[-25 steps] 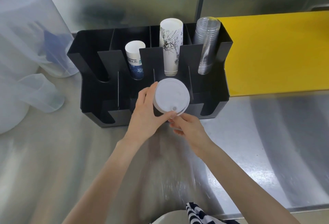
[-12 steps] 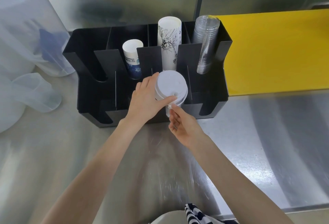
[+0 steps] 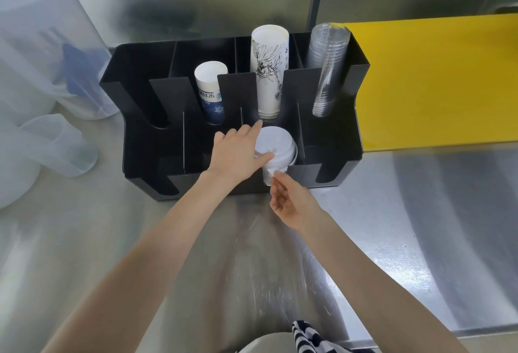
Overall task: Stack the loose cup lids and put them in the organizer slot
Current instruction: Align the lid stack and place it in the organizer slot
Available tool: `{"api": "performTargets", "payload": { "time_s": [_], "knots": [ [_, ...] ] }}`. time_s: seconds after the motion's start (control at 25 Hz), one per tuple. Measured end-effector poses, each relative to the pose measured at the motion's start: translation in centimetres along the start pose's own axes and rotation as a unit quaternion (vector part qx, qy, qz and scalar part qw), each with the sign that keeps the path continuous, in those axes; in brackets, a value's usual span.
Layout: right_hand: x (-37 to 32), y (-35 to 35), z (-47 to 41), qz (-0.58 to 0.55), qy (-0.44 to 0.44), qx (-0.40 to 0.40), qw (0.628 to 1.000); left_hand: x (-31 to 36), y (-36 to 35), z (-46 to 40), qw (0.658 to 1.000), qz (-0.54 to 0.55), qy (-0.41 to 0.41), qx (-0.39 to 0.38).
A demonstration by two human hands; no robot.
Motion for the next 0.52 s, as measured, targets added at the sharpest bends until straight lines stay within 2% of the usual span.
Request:
{"api": "performTargets", "payload": {
  "time_s": [0.32, 0.52],
  "knots": [
    [0.0, 0.3, -0.7, 0.074, 0.017, 0.024, 0.997, 0.1, -0.9, 0.8, 1.000, -0.016, -0.017, -0.009],
    [-0.1, 0.7, -0.7, 0.140, 0.018, 0.005, 0.990, 0.3, -1.3, 1.5, 0.999, -0.033, -0.009, 0.003]
  ]
}}
Point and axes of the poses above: each hand's wrist, its own z-axis away from the middle knuckle, its own y-axis out of the back of the hand, x = y × z, the point moved 3 cm from there along -z, towards the middle knuckle, and after that the axes turned 9 degrees about -z, right-handed, at the moved point
